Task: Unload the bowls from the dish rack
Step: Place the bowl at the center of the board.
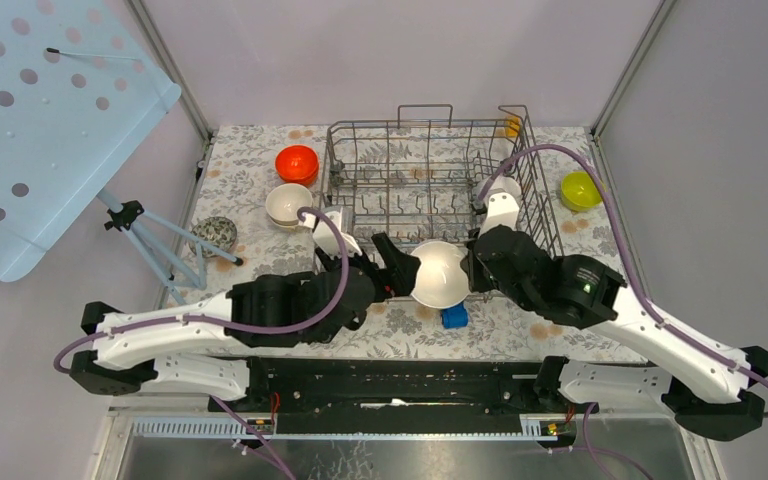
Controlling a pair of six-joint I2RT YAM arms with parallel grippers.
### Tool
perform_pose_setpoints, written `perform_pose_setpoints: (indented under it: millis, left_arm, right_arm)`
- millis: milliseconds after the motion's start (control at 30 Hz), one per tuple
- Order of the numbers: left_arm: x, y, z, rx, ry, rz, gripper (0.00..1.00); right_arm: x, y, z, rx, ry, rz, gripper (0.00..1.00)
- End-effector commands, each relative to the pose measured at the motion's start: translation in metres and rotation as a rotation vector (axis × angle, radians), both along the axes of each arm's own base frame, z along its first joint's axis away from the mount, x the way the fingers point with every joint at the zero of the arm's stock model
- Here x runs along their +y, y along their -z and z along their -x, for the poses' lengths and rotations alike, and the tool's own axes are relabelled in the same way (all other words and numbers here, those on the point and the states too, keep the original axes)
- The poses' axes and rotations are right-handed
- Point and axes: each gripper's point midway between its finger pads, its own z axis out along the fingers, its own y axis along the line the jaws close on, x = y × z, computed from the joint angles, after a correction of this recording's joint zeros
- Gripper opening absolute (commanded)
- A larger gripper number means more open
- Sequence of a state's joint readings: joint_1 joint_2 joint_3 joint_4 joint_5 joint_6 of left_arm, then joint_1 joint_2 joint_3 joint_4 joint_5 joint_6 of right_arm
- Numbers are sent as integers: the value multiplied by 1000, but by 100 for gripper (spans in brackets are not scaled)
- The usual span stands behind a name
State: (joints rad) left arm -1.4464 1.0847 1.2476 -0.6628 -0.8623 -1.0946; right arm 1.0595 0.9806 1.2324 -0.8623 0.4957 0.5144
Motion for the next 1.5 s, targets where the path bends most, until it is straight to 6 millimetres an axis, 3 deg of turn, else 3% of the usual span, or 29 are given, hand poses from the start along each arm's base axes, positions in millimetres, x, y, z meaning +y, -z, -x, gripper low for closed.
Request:
perform_pose_setpoints:
  millis: [0, 167, 300, 500, 700, 933, 1133, 1333, 1467]
  left_arm:
    - [0, -7, -14, 65, -40, 48, 85]
    - [-6, 12, -24, 112, -2, 10, 64]
    - [-7, 21, -30, 119, 4, -56, 59]
    - [-17, 38, -27, 156, 55, -116, 56]
    - [-11, 49, -23, 181, 53, -141, 48]
    - [2, 48, -22, 179, 35, -154, 51]
    - [9, 46, -22, 173, 25, -162, 47]
    - [5, 52, -21, 180, 39, -185, 19]
    - [2, 54, -21, 175, 53, -197, 10]
  right_arm:
    - [20, -25, -10, -43, 19, -113, 0]
    - [24, -28, -10, -38, 13, -116, 0]
    - [27, -33, -10, -39, 4, -121, 0]
    - [30, -33, -11, -33, -8, -108, 0]
    - [27, -34, -12, -42, -2, -93, 0]
    - [26, -27, -16, -40, 7, -48, 0]
    - [29, -24, -18, -38, 5, -35, 0]
    - [32, -23, -19, -35, 1, -31, 0]
    - [34, -24, -19, -31, -8, -30, 0]
